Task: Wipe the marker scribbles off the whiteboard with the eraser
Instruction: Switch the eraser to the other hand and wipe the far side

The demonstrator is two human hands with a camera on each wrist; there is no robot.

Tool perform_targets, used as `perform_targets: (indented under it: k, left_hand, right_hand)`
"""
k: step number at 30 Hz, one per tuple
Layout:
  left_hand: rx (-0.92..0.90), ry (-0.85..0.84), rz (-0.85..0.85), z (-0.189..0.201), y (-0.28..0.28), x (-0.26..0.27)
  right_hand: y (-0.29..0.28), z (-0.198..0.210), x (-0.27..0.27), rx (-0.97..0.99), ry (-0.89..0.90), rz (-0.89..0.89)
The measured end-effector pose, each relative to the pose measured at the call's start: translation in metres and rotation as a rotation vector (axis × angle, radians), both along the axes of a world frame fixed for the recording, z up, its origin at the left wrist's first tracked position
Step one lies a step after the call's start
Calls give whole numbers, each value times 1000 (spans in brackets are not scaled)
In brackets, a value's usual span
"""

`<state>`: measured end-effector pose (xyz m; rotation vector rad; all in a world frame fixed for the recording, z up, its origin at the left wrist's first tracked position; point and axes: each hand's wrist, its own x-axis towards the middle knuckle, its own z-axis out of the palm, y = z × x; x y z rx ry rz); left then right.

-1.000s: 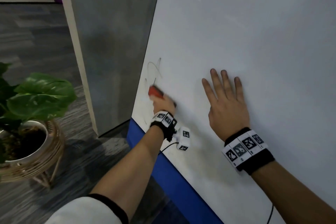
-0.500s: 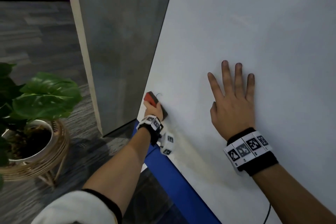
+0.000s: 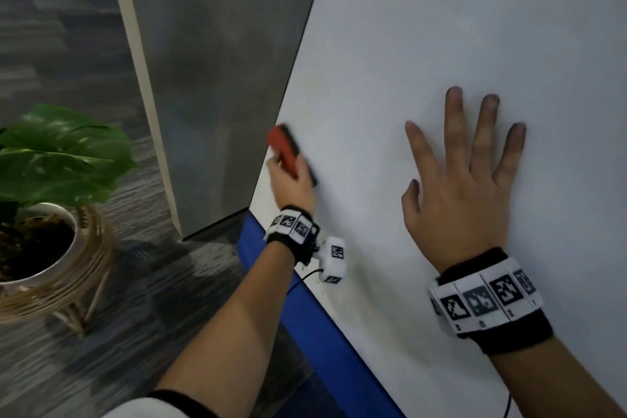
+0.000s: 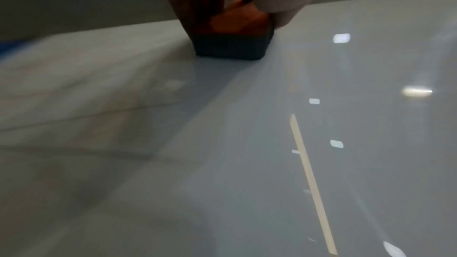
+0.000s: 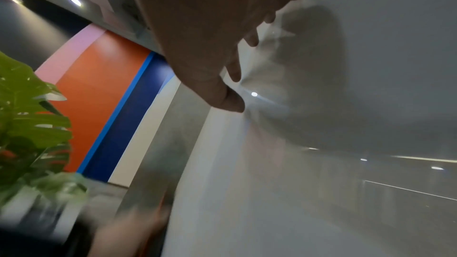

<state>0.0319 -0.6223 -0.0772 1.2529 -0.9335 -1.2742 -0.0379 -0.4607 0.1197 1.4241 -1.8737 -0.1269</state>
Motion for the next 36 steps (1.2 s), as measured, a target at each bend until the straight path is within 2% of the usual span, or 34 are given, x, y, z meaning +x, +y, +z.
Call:
perform_targets:
  k: [3, 4, 5, 7, 9, 11, 13, 14, 16, 19, 20, 21, 24, 29, 31, 33, 34, 36]
  left_hand:
    - [436, -64, -100, -89, 29, 4]
    - [528, -74, -144, -104, 42, 4]
    - [545, -96, -165, -113, 50, 1]
    - [367, -134, -121, -101, 55, -3]
    - [41, -112, -76, -64, 55, -7]
    - [-253, -36, -133, -19, 57, -11]
    - [-359, -9, -144, 1, 49, -14]
    - [-327, -16, -99, -7, 39, -13]
    - [-91, -75, -20, -55, 14, -4]
    - [471, -105, -132, -130, 1, 14]
    - [593, -138, -190, -139, 10, 16]
    - [625, -180, -224, -140, 22, 14]
    - [437, -288, -209, -113, 48, 7]
    - [-330, -258, -52, -37, 39, 4]
    - [-394, -242, -26, -26, 32, -2]
    - [-301, -206, 18, -43, 18, -2]
    - [-196, -186, 10, -62, 12, 1]
    - [161, -181, -91, -116, 7, 8]
  right_hand:
    - [-4, -9, 8, -60, -28, -16]
    - [-6, -14, 13, -67, -47, -25]
    - [-9, -19, 18, -71, -62, -33]
    - [-15, -32, 25, -29, -69, -41]
    - [-17, -44, 26, 37, -59, -28]
    - [-18, -49, 21, 57, -29, -21]
    - [-18, -51, 16, 57, -8, -18]
    - [-16, -50, 13, 58, -8, -15]
    - [-13, -50, 11, 65, -22, -4]
    - [-8, -53, 8, 82, -28, 18]
    - [-6, -54, 6, 90, -18, 26]
    - [-4, -55, 5, 98, -3, 28]
    - [-2, -62, 7, 104, 21, 12]
    - [-2, -78, 13, 111, 12, 22]
    - [2, -86, 10, 119, 1, 37]
    - [8, -93, 5, 147, -25, 52]
    - [11, -94, 1, 165, -31, 55]
    - [14, -94, -5, 195, -28, 61]
